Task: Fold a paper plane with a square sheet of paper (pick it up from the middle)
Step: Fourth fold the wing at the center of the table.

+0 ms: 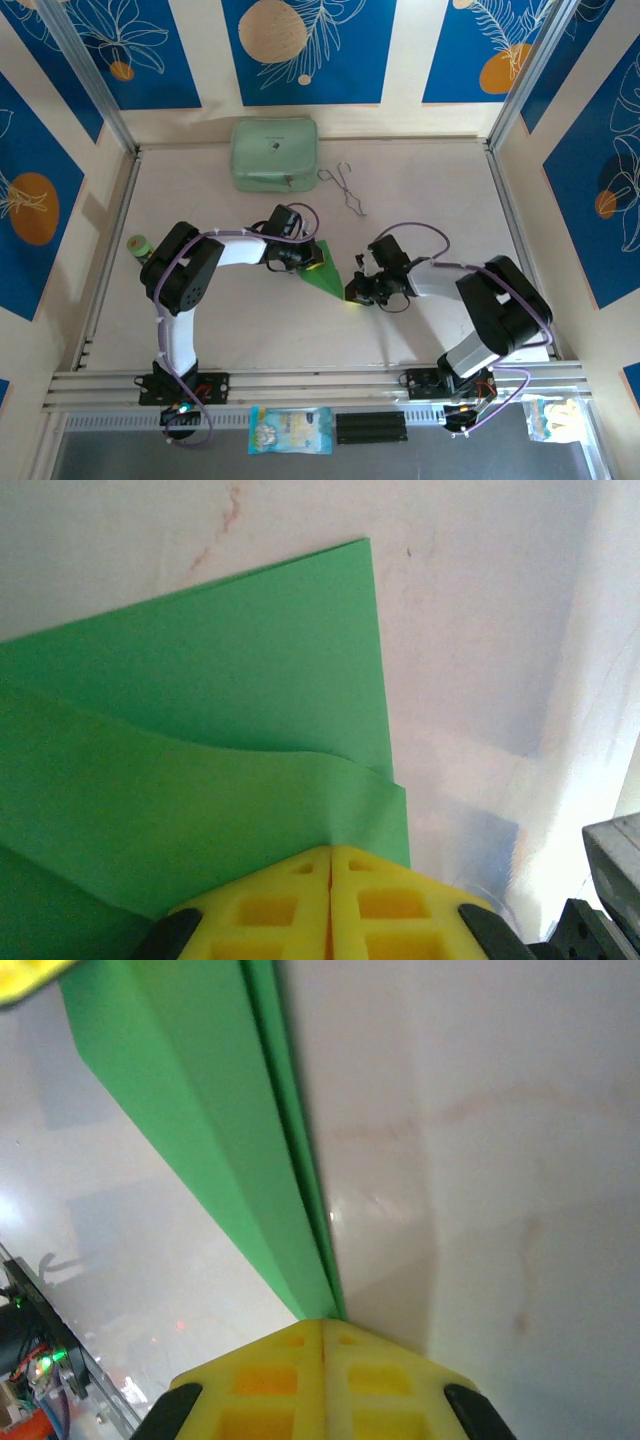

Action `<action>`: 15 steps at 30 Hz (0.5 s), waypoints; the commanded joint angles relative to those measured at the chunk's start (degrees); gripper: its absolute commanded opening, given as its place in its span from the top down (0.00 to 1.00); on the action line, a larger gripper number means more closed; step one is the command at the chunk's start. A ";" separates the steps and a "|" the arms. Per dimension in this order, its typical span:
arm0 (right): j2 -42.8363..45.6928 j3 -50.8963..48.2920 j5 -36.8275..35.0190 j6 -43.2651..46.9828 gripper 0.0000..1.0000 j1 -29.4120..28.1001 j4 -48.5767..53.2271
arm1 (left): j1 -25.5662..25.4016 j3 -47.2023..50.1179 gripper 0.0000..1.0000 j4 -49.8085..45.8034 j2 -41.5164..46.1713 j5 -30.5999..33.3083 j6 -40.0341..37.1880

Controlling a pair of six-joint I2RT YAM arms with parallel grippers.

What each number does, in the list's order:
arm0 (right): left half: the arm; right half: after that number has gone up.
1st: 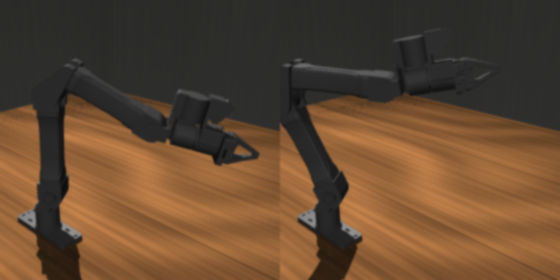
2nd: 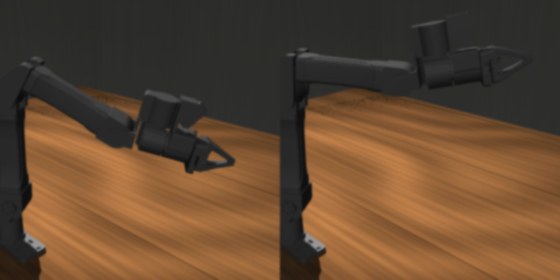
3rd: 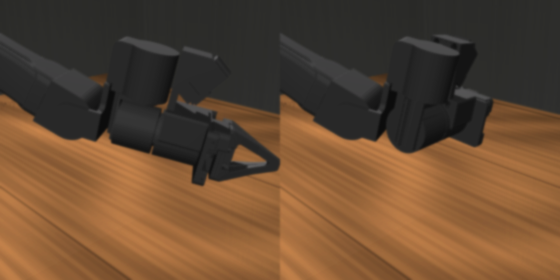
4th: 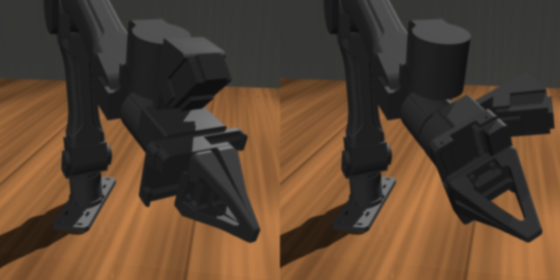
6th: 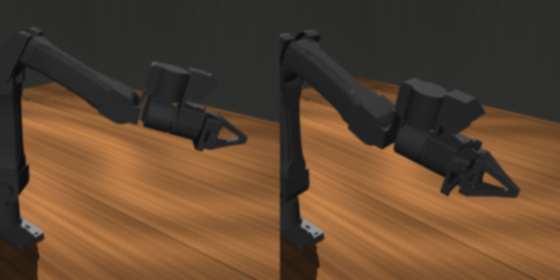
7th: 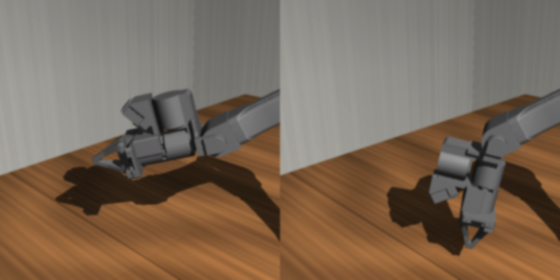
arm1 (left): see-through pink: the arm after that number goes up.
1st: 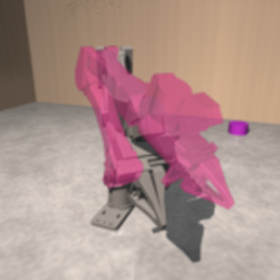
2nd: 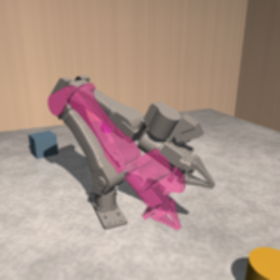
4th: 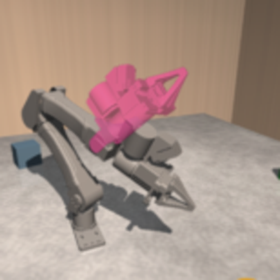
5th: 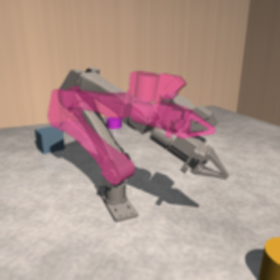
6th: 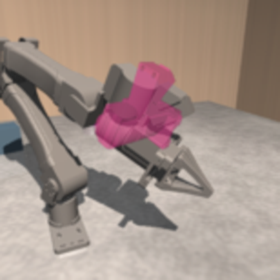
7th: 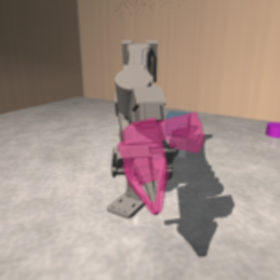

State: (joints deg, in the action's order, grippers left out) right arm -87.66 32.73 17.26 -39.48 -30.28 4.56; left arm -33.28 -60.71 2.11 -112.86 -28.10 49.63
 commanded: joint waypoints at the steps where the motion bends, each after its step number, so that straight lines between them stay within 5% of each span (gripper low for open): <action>1: 2.80 -3.37 -2.18 -1.91 0.96 0.21 10.37 | 1.24 1.85 0.90 -8.20 -4.25 6.05 -0.15; 7: 8.95 1.93 -2.93 -1.21 0.95 0.14 11.52 | 0.99 0.86 0.90 -7.55 -4.06 4.52 -0.51; 15: -2.41 12.87 -2.25 -1.61 0.97 -1.43 8.12 | 0.85 0.49 0.90 -7.37 -3.67 4.26 -0.50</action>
State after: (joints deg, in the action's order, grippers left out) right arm -87.46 43.88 14.76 -40.73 -30.83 12.93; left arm -33.15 -61.36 1.37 -113.12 -28.86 49.58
